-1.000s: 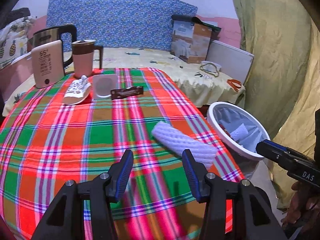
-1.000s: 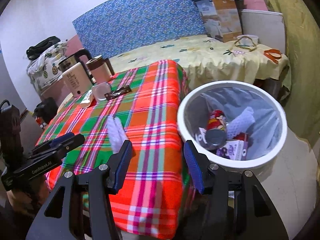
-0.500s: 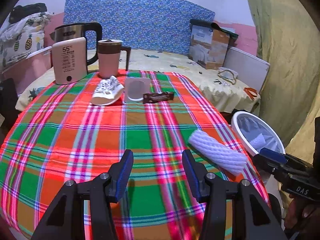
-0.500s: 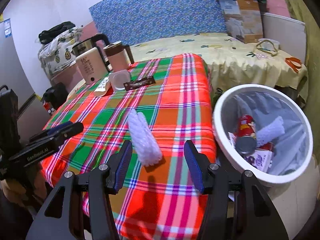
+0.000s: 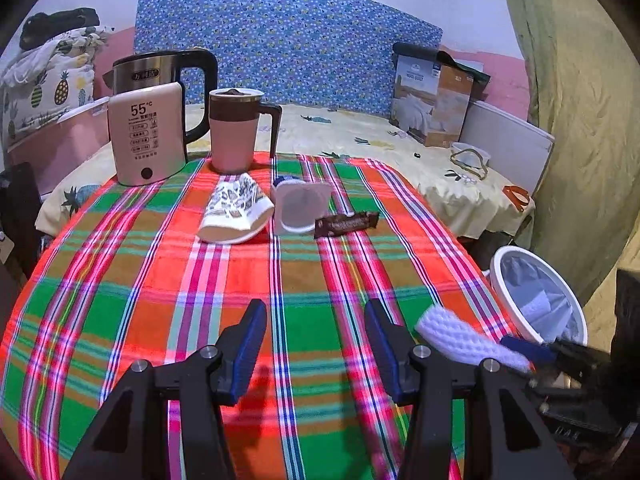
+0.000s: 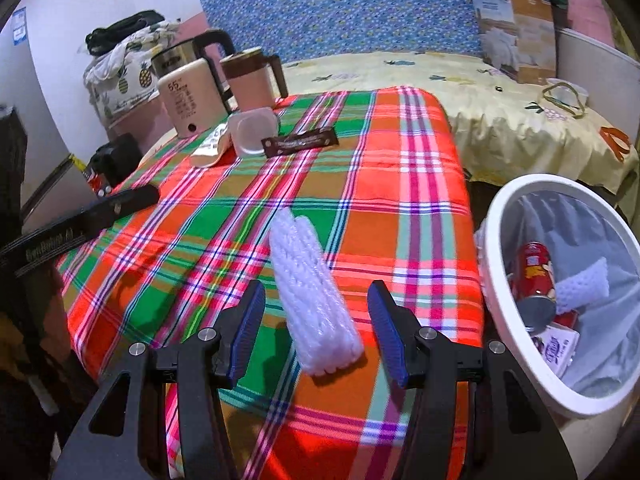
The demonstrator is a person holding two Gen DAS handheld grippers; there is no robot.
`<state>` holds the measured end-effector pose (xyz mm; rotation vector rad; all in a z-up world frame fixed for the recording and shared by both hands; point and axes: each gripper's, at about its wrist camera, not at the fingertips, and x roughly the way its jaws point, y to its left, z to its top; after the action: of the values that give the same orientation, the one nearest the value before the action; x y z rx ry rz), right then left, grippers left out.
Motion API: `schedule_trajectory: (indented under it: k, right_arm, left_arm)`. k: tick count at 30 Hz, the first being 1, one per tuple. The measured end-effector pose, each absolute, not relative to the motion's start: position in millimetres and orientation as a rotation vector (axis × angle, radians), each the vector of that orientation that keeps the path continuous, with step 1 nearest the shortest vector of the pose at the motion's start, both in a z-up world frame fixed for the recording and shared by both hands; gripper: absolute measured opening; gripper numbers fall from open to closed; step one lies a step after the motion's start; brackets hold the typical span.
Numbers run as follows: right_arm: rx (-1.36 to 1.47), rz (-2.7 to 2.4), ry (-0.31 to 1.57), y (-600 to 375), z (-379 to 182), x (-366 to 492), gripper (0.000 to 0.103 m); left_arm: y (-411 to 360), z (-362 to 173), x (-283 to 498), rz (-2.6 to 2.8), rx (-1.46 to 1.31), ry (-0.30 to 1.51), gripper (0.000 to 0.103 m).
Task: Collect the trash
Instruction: 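Grasp the remaining foam sleeve with the right tool while the left tool approaches the white yogurt cup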
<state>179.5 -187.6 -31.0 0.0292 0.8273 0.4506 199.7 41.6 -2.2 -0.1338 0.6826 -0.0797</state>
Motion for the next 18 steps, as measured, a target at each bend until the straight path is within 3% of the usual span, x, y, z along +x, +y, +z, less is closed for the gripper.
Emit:
schedule_trajectory:
  k: [2,9,18]
  right_arm:
    - [0.015,0.456,0.837,-184.2,-33.0,181.0,0.03]
    - [0.02,0.456,0.824,-185.8,-30.2,184.5,0.018]
    - [0.065,0.452,0.822,-191.2,-30.2,193.1,0.016]
  left_arm:
    - [42.3,-0.1,208.2,-0.081,-0.13,0.679,0.051]
    - [42.7,4.3,242.6,-0.077,-0.094,0.667,0.051]
    - [52.9,-1.9,296.9,-0.053,-0.06,0.673,0.051]
